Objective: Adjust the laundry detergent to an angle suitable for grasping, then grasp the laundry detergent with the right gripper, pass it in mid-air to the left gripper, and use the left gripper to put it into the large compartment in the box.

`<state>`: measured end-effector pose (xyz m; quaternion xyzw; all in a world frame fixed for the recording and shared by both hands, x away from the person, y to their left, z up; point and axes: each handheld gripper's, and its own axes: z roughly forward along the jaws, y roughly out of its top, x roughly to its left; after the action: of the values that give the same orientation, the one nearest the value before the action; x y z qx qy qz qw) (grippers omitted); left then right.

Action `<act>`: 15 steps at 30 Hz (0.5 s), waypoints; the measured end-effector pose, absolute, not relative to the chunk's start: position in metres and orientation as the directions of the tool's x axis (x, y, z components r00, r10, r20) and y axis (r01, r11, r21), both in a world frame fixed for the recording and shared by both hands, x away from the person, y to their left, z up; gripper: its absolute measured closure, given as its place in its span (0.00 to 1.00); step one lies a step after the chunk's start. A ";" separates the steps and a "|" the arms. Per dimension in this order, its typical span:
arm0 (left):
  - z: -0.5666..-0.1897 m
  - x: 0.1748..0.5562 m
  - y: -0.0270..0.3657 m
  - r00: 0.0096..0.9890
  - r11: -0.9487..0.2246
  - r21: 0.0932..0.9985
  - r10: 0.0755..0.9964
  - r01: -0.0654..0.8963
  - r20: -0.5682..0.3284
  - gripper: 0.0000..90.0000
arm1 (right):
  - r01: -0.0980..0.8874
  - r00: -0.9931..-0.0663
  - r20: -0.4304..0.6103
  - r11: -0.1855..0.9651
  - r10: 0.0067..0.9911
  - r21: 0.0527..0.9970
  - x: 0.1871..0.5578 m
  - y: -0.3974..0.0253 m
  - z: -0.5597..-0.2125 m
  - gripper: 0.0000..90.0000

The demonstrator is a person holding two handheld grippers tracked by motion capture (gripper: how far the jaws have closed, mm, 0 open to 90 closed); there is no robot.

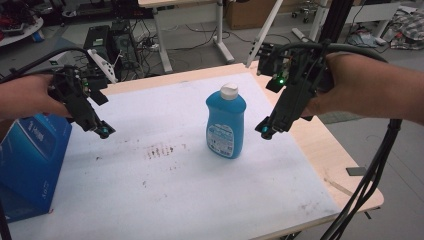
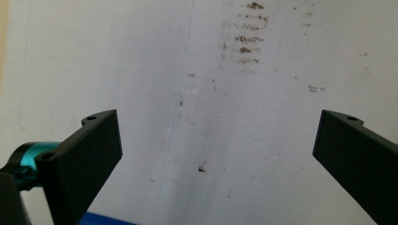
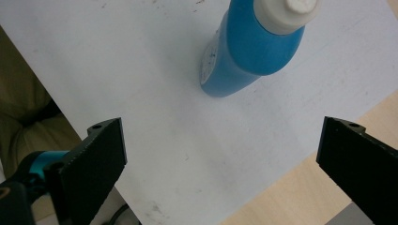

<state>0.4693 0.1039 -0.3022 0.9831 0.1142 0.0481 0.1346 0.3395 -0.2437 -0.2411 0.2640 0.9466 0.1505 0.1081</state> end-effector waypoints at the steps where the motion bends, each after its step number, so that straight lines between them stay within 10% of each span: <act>1: -0.302 0.469 0.104 0.969 -0.938 0.274 0.238 0.212 0.065 0.02 | 0.471 -0.835 -0.124 0.812 0.536 0.344 0.340 -0.244 -0.242 0.01; 15: -0.303 0.465 0.099 0.974 -0.943 0.275 0.215 0.190 0.065 0.02 | 0.533 -0.783 -0.090 0.738 0.616 0.414 0.343 -0.258 -0.259 0.01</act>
<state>0.4653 0.0987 -0.3027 0.9844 0.1029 0.0472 0.1347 0.3431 -0.2585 -0.2589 0.3103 0.9255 0.1864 0.1110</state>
